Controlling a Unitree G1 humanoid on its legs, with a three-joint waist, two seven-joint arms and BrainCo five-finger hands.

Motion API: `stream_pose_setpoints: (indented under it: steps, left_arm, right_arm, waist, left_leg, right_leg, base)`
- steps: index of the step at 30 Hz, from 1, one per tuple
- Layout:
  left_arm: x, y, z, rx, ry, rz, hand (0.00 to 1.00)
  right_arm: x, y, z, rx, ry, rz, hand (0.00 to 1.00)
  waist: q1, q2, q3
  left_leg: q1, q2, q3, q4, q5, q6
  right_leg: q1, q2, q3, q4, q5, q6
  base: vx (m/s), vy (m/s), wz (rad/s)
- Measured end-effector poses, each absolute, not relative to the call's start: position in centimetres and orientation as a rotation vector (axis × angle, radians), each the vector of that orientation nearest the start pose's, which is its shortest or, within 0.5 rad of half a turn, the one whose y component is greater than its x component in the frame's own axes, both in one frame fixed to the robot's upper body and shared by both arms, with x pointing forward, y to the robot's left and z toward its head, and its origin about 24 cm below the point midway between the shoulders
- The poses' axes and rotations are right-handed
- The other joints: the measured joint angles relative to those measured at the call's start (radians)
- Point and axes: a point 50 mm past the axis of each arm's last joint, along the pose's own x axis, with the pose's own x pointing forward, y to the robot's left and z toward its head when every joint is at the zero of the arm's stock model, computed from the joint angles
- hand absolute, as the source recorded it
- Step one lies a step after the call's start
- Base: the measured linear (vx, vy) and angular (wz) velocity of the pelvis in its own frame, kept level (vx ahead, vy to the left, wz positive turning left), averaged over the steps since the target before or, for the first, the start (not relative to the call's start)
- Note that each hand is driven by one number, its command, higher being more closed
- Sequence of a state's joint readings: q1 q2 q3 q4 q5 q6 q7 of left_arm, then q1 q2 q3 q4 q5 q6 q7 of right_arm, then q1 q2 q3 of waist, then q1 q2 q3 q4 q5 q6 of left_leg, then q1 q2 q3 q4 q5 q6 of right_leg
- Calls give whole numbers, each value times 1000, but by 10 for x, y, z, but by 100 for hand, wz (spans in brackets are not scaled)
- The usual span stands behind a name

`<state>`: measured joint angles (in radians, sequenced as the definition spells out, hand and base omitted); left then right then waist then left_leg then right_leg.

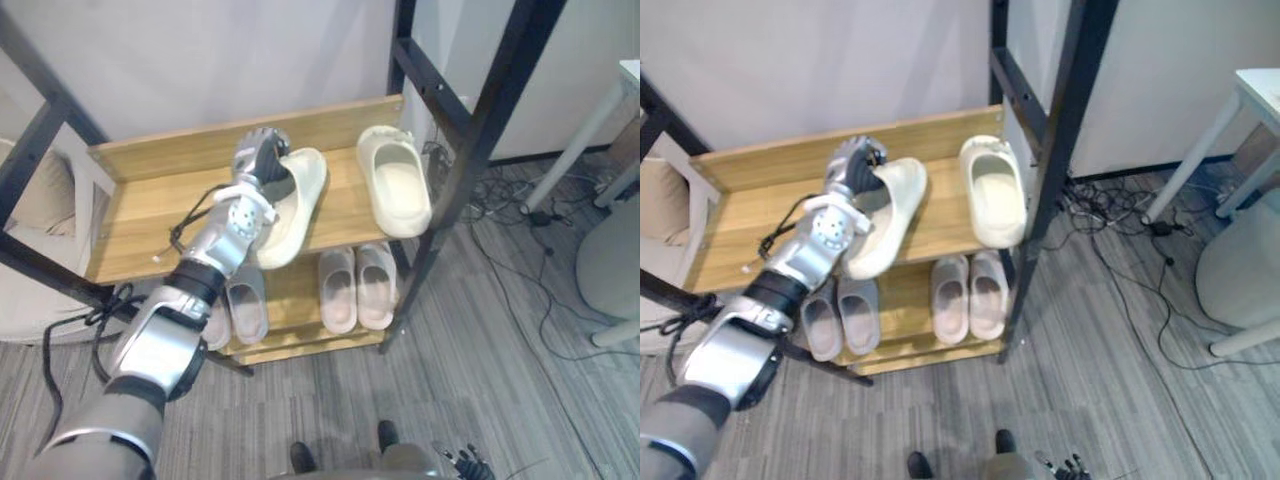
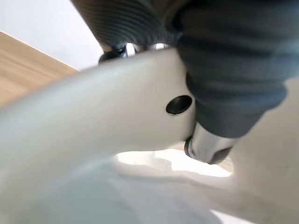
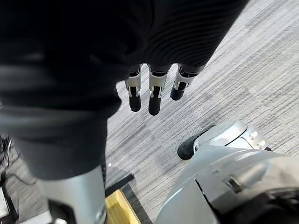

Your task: Organize the slippers on the shoe rack

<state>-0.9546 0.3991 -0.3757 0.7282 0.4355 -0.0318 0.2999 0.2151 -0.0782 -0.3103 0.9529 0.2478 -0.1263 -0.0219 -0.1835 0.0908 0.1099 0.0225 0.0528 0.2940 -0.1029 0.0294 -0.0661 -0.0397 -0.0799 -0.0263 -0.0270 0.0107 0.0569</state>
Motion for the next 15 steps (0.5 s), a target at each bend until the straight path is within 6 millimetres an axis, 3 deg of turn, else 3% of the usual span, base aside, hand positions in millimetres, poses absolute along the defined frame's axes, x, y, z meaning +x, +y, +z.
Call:
stream_pose_setpoints:
  steps: [4, 5, 12, 15]
  left_arm:
    - [400, 138, 188, 1009, -399, 104, 100]
    - [400, 137, 187, 1009, -398, 104, 0]
    - [401, 132, 189, 985, -399, 129, 0]
    - [404, 127, 199, 975, -414, 138, 0]
  right_arm:
    - [59, -235, -153, 255, 960, -576, 0]
    - [59, -235, -152, 258, 956, -579, 0]
    - [63, -236, -147, 262, 911, -582, 0]
    - [64, -236, -147, 262, 910, -582, 0]
  waist:
    - [0, 4, 3]
    - [0, 5, 4]
    - [3, 11, 9]
    - [4, 11, 9]
  left_leg:
    - [4, 7, 13, 0, -1, -2]
    - [4, 8, 14, 0, -2, -2]
    - [6, 21, 42, 0, -7, -9]
    - [-16, 22, 49, 0, -6, -8]
  right_leg:
    - [-2, 7, 9, 1, 2, -1]
    - [-2, 7, 10, 1, 2, -1]
    - [-17, 16, 32, 6, 1, -2]
    - [-50, 15, 48, 25, 1, -1]
  base:
    - [-21, -15, -10]
    - [-12, -11, -12]
    - [5, -15, -10]
    - [10, -3, -10]
